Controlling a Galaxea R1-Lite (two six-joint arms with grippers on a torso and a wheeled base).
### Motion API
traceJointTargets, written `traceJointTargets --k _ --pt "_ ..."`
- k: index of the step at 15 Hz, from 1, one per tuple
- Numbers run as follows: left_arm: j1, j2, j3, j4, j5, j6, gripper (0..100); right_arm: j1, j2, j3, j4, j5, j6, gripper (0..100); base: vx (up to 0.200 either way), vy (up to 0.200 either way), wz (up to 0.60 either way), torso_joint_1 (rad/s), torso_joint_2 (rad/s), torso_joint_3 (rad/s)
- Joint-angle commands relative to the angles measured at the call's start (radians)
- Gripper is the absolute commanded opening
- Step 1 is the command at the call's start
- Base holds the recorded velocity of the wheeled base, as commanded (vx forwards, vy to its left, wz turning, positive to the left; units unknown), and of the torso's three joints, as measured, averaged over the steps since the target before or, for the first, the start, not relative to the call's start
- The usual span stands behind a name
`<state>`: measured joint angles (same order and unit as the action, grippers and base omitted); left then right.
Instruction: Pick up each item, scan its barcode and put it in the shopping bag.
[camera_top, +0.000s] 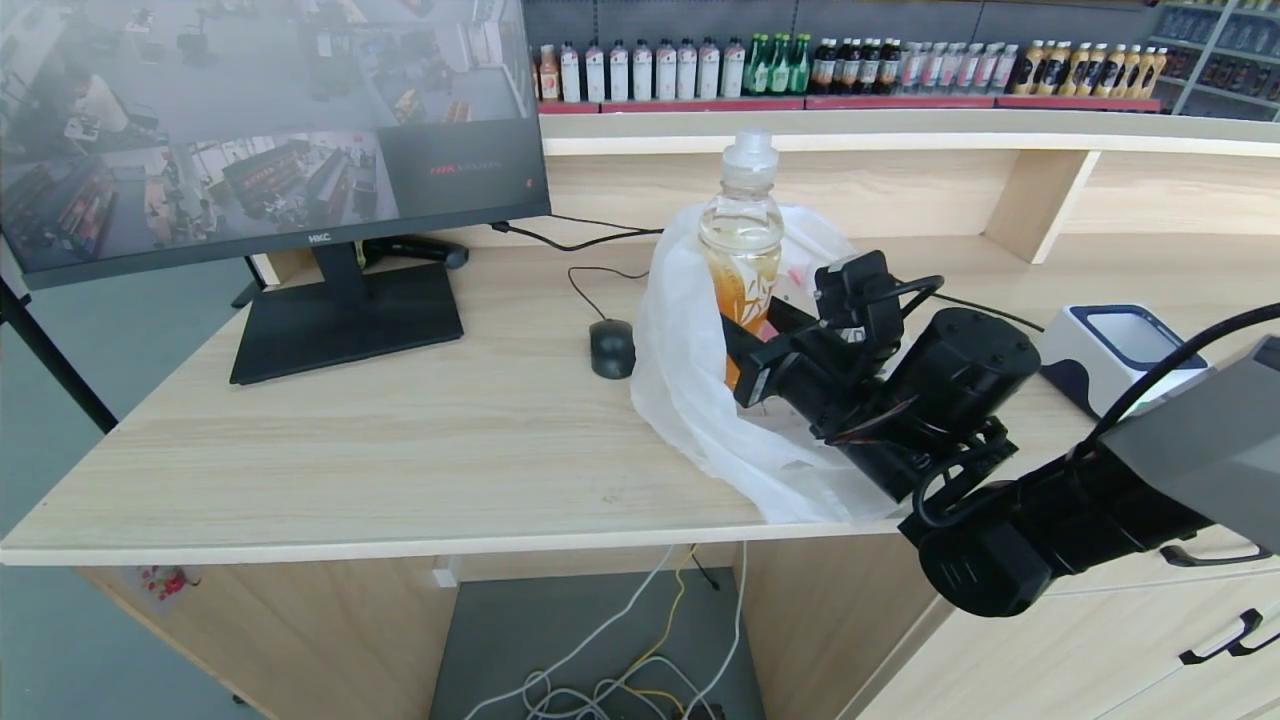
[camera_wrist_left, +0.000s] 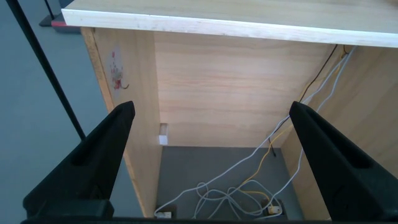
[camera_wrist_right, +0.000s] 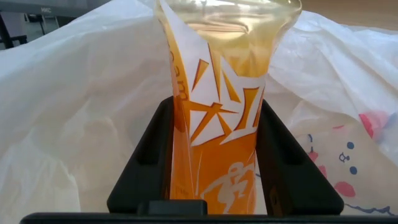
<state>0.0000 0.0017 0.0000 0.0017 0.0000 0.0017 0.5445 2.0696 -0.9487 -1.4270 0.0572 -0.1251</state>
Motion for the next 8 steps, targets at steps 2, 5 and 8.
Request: traceJointTargets --k 2,5,8 --pt "0.0 0.0 0.0 0.0 0.0 0.0 100 0.0 0.009 -0.001 0.0 0.0 0.001 0 0.0 0.0 0.0 0.0 0.0 0.0" --pt "0.0 0.0 0.0 0.0 0.0 0.0 100 0.0 0.007 -0.001 0.0 0.001 0.002 0 0.0 0.0 0.0 0.0 0.0 0.0" --pt "0.0 0.0 0.0 0.0 0.0 0.0 100 0.0 0.007 -0.007 0.0 0.001 0.004 0 0.0 0.0 0.0 0.0 0.0 0.0"
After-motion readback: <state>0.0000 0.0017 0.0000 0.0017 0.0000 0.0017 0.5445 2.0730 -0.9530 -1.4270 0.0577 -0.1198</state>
